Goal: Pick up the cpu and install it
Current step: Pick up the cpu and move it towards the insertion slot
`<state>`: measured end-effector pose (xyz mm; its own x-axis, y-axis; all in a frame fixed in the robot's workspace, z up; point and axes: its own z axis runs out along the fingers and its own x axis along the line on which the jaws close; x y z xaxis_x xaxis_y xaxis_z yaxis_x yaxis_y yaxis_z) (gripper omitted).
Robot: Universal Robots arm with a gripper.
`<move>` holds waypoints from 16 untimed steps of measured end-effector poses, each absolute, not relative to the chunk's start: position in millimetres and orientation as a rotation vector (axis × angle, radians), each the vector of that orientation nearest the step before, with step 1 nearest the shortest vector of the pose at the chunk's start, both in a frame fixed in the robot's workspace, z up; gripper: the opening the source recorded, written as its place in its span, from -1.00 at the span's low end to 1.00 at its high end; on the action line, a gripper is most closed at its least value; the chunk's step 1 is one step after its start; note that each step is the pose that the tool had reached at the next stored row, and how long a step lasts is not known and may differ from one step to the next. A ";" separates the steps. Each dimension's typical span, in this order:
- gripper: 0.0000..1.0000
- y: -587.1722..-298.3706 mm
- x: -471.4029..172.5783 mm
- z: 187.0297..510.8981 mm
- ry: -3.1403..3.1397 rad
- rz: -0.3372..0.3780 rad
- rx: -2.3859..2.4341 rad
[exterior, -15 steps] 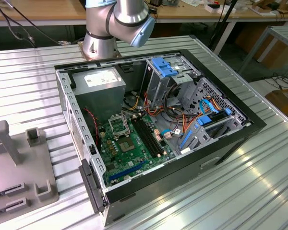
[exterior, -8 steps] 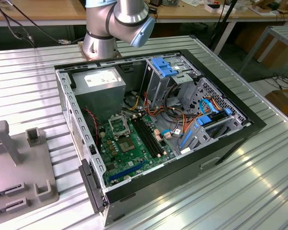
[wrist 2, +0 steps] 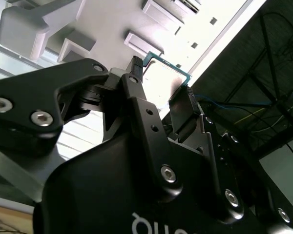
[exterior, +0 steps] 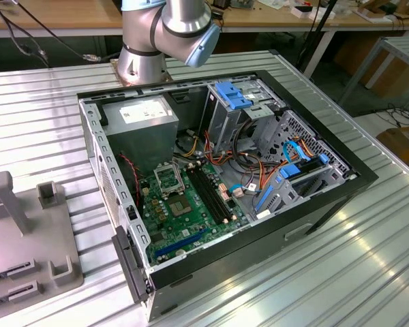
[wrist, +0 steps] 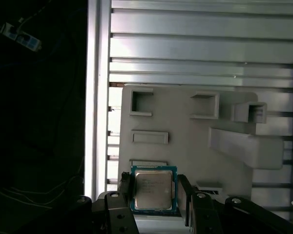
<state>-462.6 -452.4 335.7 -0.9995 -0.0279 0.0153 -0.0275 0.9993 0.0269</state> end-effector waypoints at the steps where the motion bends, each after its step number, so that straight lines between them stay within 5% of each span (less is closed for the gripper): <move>1: -0.06 -452.4 -462.6 336.4 -3.125 -0.042 0.043; 16: -0.06 -452.4 -462.6 343.2 -3.125 -0.042 0.043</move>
